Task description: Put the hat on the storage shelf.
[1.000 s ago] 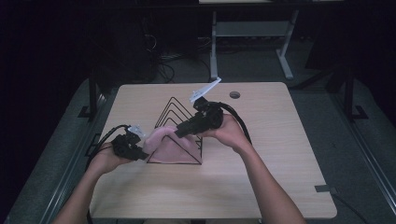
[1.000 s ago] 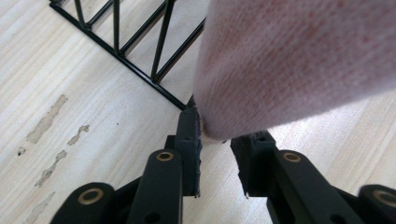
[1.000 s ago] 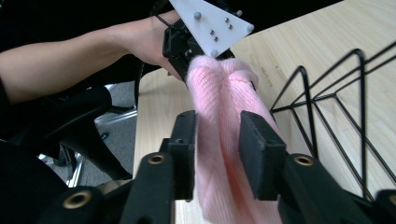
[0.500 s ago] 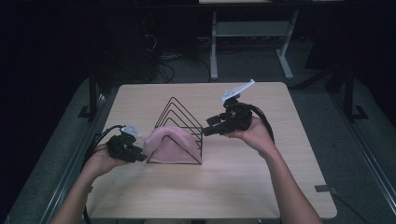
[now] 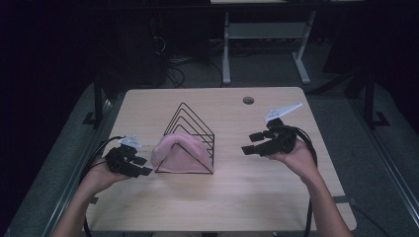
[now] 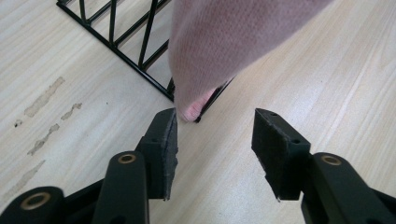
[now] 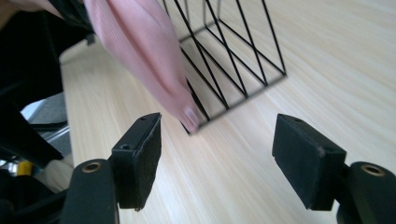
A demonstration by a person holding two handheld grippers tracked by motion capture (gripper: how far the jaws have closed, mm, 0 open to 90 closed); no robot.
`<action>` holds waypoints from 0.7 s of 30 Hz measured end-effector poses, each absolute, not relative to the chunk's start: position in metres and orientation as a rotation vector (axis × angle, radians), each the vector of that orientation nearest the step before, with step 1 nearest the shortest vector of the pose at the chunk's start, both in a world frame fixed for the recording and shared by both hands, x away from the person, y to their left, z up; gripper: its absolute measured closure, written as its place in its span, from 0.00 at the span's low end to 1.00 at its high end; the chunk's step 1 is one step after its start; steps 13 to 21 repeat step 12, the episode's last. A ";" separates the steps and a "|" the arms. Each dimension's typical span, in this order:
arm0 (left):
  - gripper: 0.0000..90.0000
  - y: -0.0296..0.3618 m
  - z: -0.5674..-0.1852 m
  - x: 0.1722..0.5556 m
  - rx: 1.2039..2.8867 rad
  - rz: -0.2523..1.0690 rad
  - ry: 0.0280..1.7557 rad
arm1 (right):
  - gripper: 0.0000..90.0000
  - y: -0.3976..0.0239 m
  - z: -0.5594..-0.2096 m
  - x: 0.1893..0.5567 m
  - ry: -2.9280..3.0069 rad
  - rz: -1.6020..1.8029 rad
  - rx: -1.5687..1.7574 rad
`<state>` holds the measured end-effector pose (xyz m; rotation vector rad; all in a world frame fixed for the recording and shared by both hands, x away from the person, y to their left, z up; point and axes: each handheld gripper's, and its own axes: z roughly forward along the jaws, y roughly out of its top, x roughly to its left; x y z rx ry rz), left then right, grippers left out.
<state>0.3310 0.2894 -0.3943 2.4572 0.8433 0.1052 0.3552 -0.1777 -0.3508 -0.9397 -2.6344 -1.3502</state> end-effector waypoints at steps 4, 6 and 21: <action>0.52 0.292 -0.396 0.327 2.443 0.102 0.859 | 0.35 -0.192 -0.363 0.345 -2.640 -1.327 -0.993; 0.51 0.294 -0.397 0.324 2.436 0.102 0.860 | 0.34 -0.200 -0.370 0.339 -2.645 -1.313 -1.020; 0.44 0.296 -0.401 0.317 2.398 0.109 0.887 | 0.32 -0.233 -0.393 0.315 -2.629 -1.280 -1.151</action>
